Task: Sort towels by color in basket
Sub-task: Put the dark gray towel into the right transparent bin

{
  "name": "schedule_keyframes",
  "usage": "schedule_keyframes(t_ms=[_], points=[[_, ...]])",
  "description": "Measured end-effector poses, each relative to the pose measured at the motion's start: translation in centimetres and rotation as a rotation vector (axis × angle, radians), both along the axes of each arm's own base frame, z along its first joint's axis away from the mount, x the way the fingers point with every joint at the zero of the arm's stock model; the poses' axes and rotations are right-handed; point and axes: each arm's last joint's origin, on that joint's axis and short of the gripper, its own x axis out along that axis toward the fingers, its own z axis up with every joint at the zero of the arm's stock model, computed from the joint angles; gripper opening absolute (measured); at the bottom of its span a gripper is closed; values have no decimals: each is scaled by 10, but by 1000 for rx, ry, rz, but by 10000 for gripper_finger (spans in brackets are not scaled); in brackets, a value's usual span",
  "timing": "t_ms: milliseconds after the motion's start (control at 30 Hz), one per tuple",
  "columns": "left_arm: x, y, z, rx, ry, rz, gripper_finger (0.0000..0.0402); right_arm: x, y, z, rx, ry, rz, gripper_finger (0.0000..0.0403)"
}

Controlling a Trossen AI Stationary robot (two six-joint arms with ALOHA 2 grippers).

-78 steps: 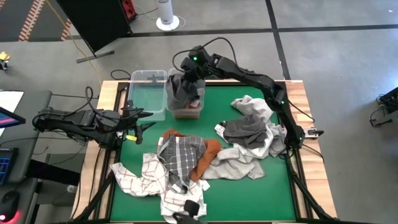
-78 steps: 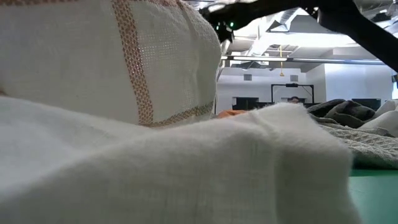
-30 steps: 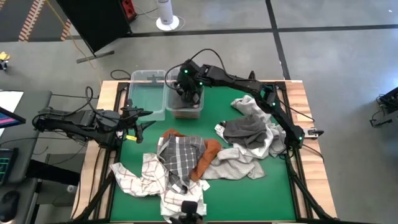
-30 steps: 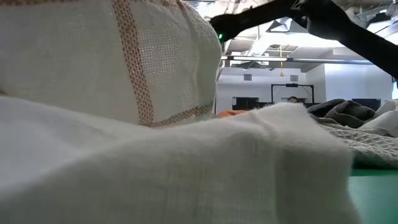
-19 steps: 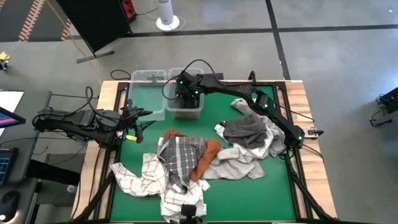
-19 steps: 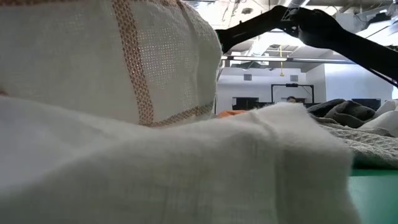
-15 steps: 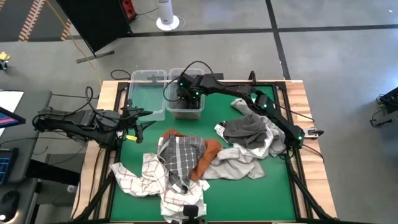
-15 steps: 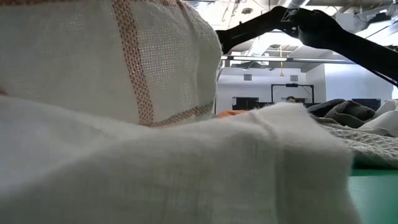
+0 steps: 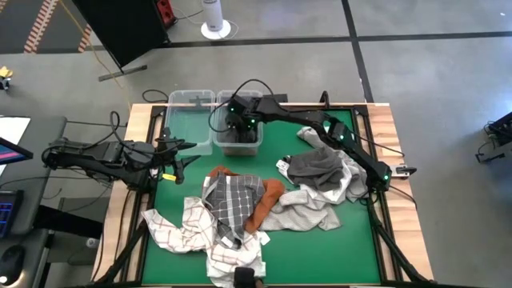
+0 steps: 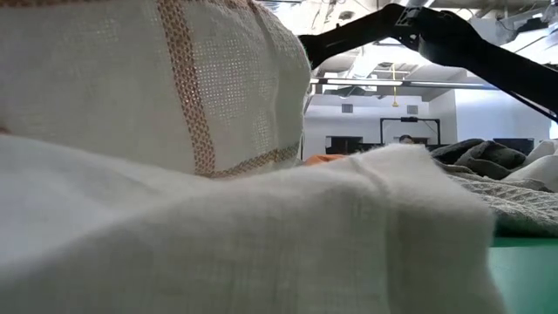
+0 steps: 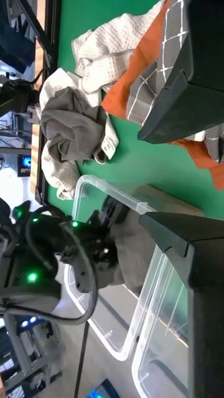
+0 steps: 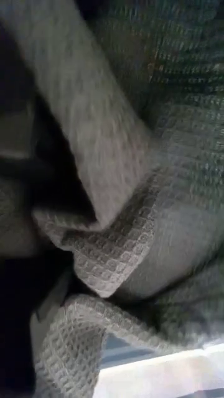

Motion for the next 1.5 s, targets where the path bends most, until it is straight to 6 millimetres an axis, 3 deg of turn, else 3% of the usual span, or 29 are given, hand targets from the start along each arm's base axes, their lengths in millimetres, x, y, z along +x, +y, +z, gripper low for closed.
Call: schedule_keyframes(t_ms=[233,367,633,1000,1167,1500], points=[[0,0,0,0,1,0,180,-10,1,40,-26,-39,11,282],[0,0,0,0,1,0,180,-20,3,68,-39,-73,7,287],[0,0,0,-2,0,0,180,-29,8,98,-39,-154,23,287],[0,0,0,-1,1,0,180,-15,37,101,35,-230,178,287],[0,0,0,-1,1,0,180,-11,40,99,54,-255,208,287],[0,0,0,-6,-2,1,180,-8,15,53,209,-174,124,286]])
